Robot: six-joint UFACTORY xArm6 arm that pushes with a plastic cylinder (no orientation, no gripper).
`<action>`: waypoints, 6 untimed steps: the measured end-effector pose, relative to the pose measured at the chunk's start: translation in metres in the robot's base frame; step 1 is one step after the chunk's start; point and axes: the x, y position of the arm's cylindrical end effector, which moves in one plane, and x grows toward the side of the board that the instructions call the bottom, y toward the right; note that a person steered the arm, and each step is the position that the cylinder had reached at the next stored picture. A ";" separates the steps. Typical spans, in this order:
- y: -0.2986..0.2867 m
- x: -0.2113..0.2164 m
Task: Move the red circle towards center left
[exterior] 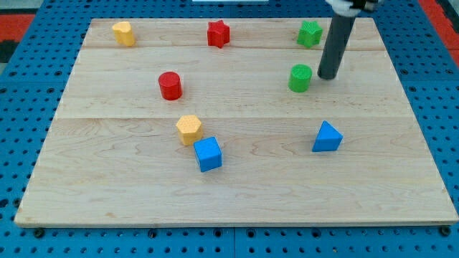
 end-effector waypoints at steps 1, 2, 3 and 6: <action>-0.027 0.013; -0.151 0.007; -0.228 -0.007; -0.294 0.005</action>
